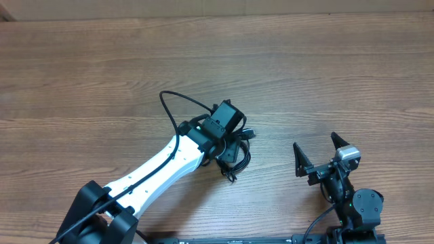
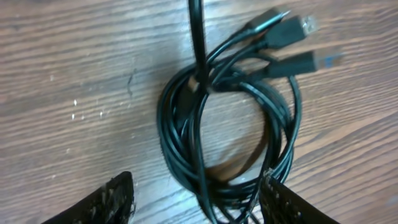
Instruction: Untangle cables
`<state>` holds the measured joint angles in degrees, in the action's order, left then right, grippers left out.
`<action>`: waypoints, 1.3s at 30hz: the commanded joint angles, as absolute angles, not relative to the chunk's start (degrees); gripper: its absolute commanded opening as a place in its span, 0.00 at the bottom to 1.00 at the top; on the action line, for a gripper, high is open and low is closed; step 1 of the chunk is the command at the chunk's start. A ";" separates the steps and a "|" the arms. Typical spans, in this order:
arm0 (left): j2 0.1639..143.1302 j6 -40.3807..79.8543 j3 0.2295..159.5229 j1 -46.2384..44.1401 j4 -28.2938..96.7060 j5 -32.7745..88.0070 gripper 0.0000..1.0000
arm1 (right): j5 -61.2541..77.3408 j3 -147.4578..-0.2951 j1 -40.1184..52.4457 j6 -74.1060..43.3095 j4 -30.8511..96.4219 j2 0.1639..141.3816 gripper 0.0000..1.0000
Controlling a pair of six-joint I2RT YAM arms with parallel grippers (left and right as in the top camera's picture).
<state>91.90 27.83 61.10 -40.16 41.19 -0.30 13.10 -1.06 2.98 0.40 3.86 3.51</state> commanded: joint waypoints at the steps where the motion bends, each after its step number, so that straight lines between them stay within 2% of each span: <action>1: 91.61 29.93 60.14 -40.51 41.74 0.21 0.62 | 12.95 -0.47 2.87 0.23 3.57 3.51 1.00; 6: 91.61 33.71 56.64 -40.56 39.99 0.01 0.49 | 12.95 -0.47 2.87 0.23 3.57 3.51 1.00; 14: 91.61 33.89 47.92 -40.53 30.41 3.31 0.43 | 12.93 -0.47 2.87 0.23 3.57 3.51 1.00; 21: 91.61 34.76 46.92 -40.53 27.53 4.95 0.16 | 12.93 -0.47 2.87 0.23 3.57 3.51 1.00; 32: 91.61 35.40 46.92 -40.53 26.89 5.63 0.05 | 12.93 -0.47 2.87 0.23 3.57 3.51 1.00; 33: 91.61 35.40 46.92 -40.53 26.89 6.11 0.06 | 12.93 -0.47 2.87 0.23 3.57 3.51 1.00; 34: 91.61 35.40 46.92 -40.53 26.89 7.05 0.12 | 12.95 -0.47 2.87 0.23 3.57 3.51 1.00; 36: 91.61 35.40 46.92 -40.53 26.89 7.14 0.32 | 12.95 -0.47 2.87 0.23 3.57 3.51 1.00; 37: 91.61 35.40 46.92 -40.53 26.87 7.07 0.48 | 12.95 -0.47 2.87 0.23 3.57 3.51 1.00; 38: 91.61 35.40 46.92 -40.53 26.76 7.03 0.59 | 12.95 -0.47 2.87 0.23 3.57 3.51 1.00; 39: 91.61 35.40 46.92 -40.53 26.65 6.98 0.67 | 12.93 -0.47 2.87 0.23 3.57 3.51 1.00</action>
<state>91.90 34.98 47.37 -40.16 26.94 5.87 13.08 -1.06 2.98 0.38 3.88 3.51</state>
